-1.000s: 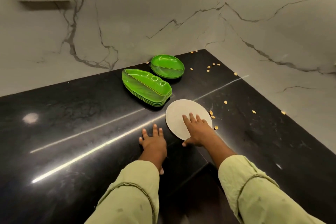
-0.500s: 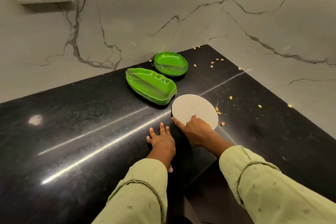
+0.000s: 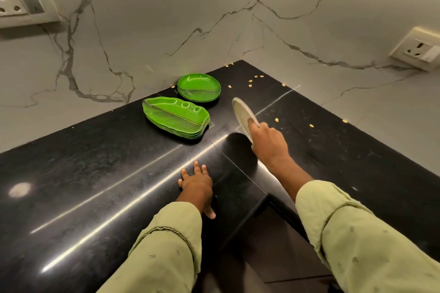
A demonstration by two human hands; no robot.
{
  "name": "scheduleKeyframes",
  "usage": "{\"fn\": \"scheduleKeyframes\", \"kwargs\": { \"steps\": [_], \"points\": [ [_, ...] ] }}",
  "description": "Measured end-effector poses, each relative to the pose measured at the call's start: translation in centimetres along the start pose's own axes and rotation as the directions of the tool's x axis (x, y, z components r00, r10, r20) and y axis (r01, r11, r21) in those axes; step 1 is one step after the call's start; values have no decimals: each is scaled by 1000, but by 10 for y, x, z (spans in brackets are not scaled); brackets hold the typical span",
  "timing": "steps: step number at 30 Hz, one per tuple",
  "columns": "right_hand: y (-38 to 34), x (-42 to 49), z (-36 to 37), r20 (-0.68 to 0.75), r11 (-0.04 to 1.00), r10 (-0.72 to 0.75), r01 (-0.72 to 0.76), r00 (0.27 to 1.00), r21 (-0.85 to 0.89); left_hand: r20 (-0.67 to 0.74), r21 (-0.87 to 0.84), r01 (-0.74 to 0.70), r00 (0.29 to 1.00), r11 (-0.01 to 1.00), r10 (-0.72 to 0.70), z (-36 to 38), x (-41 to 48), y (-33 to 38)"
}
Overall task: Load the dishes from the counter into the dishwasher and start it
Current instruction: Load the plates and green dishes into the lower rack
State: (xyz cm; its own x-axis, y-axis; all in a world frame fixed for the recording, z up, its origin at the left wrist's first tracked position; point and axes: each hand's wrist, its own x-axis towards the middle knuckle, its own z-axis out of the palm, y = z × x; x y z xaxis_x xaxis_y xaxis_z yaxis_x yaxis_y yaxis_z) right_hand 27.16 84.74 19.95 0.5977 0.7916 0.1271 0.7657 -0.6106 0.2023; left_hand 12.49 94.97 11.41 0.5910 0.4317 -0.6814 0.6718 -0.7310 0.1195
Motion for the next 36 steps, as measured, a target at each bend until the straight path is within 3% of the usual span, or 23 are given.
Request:
{"fn": "scheduleKeyframes", "kwargs": {
  "steps": [3,5,7,9,11,15,18,29,36],
  "points": [
    [8,-16,4,-117,869,357,-284,927,406,-23,-8,-49,999,999,48,3,-3,-6],
    [9,-32,4,-73,638,577,-393,814,662,-60,-41,-91,994,995,88,8,-1,-9],
    [11,-47,4,54,354,705,-417,707,837,-175,-142,-148,977,979,123,13,1,-12],
    [15,-61,11,190,60,755,-356,627,933,-350,-185,-203,928,962,129,18,-2,-11],
    [21,-80,21,331,-183,747,-299,576,936,-489,-113,-229,860,967,146,25,-13,-6],
    [28,-123,40,505,-430,688,-267,521,862,-566,68,-248,788,966,242,49,-44,4],
    [32,-157,40,549,-498,645,-253,532,829,-578,126,-230,774,965,260,68,-73,11],
    [25,-295,44,551,-522,633,-225,543,823,-560,189,-230,773,954,298,160,-170,17],
    [-11,-380,40,580,-516,665,-272,470,812,-543,262,-220,771,940,332,204,-235,-5]
  ]
}}
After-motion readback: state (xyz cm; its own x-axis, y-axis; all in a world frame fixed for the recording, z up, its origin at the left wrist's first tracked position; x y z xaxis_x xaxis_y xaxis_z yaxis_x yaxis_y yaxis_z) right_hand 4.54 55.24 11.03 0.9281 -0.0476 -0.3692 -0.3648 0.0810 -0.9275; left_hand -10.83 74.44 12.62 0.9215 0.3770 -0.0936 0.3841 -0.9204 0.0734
